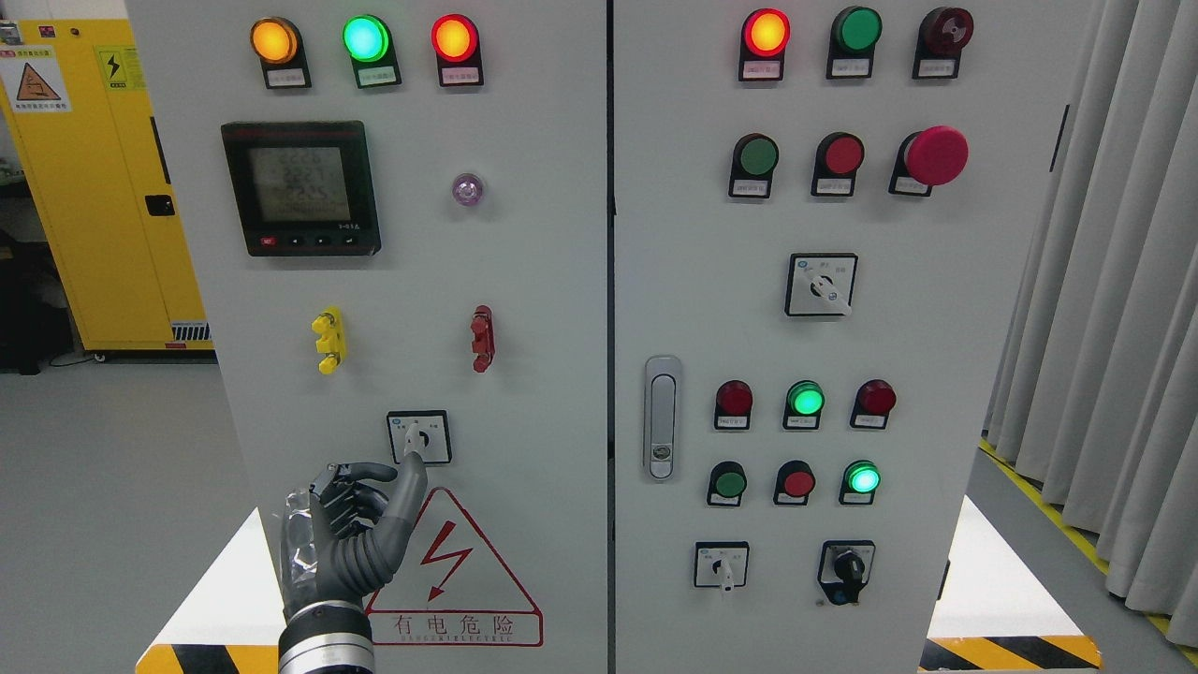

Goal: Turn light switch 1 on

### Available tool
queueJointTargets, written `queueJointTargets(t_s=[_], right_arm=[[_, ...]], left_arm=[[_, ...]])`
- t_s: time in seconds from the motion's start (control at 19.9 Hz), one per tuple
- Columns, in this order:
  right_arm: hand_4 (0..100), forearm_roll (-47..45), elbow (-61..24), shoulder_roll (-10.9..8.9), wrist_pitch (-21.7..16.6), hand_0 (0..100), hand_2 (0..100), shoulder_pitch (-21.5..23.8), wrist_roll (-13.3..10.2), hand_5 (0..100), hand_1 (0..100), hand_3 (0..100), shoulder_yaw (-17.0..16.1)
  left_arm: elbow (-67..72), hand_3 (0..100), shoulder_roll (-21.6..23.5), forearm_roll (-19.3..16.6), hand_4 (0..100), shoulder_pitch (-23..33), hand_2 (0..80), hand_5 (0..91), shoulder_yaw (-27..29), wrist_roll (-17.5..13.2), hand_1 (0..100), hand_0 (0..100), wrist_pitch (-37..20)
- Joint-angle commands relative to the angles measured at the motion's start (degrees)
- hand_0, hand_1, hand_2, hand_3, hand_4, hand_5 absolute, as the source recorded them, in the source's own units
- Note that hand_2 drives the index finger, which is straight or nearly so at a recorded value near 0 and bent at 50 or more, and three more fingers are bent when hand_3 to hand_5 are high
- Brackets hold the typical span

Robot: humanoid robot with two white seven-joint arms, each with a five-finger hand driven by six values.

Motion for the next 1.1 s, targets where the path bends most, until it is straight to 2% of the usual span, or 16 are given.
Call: queueJointTargets(t_s=[0.0, 1.05], right_arm=[[0, 0.0, 0.0, 0.0, 0.0, 0, 4, 0.0, 0.0, 0, 50, 0, 0.0], [0, 0.0, 0.0, 0.0, 0.0, 0, 4, 0.0, 0.0, 0, 50, 0, 0.0]], left_arm=[[1.5, 89, -0.3, -0.4, 86, -1.0, 59.4, 81.5, -0.4, -0.3, 67, 24, 0.7], [2.6, 89, -0.4, -0.7, 87, -2.7, 59.9, 83.4, -0.4, -0.2, 67, 24, 1.8]])
